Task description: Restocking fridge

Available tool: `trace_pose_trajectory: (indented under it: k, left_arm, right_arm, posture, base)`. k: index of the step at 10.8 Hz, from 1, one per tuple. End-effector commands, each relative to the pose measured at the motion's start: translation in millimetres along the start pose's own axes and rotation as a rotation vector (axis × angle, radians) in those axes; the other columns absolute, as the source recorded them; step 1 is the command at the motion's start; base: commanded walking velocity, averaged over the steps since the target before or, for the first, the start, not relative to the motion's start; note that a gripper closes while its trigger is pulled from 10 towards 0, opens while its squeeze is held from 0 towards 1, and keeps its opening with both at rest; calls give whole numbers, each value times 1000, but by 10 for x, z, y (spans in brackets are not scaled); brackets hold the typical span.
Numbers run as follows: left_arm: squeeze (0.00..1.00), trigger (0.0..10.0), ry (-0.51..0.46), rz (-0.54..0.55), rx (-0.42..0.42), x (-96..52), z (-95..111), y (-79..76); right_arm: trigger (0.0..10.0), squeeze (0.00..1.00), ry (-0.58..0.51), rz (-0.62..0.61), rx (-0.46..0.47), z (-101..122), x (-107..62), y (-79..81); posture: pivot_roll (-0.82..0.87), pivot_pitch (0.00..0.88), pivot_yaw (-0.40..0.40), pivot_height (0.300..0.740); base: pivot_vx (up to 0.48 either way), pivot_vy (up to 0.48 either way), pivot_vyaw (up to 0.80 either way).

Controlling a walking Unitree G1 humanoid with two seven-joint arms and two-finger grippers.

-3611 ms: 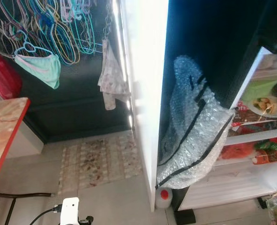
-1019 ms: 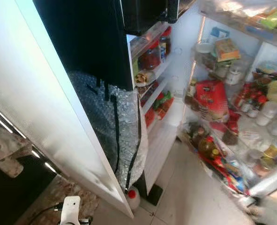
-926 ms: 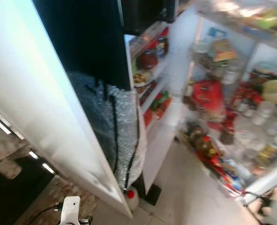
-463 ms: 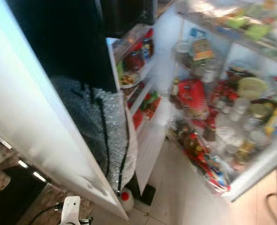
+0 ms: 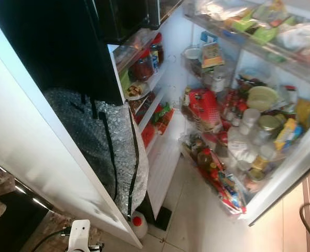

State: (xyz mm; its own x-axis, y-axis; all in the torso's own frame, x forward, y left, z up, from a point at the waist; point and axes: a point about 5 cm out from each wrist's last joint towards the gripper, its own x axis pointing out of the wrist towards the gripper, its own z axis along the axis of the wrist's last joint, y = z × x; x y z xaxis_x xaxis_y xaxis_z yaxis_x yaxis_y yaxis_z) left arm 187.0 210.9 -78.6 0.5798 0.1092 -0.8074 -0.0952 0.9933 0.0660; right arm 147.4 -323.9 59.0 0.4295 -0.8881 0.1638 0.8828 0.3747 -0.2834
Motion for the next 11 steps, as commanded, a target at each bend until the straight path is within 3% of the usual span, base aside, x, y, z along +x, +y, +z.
trace_pose_trajectory:
  k: [1,11]
  left_arm:
    - [0,10000,22,16,8,-13,-57,65]
    - [0,10000,17,22,1,-11,-50,51]
  right_arm:
    - [10000,0,0,5,16,48,23,24]
    - [10000,0,-40,103,75,253,155,283]
  posture:
    - [-248,0,125,740]
    - [-228,0,103,740]
  base:
    - [0,0,0]
    - [0,0,0]
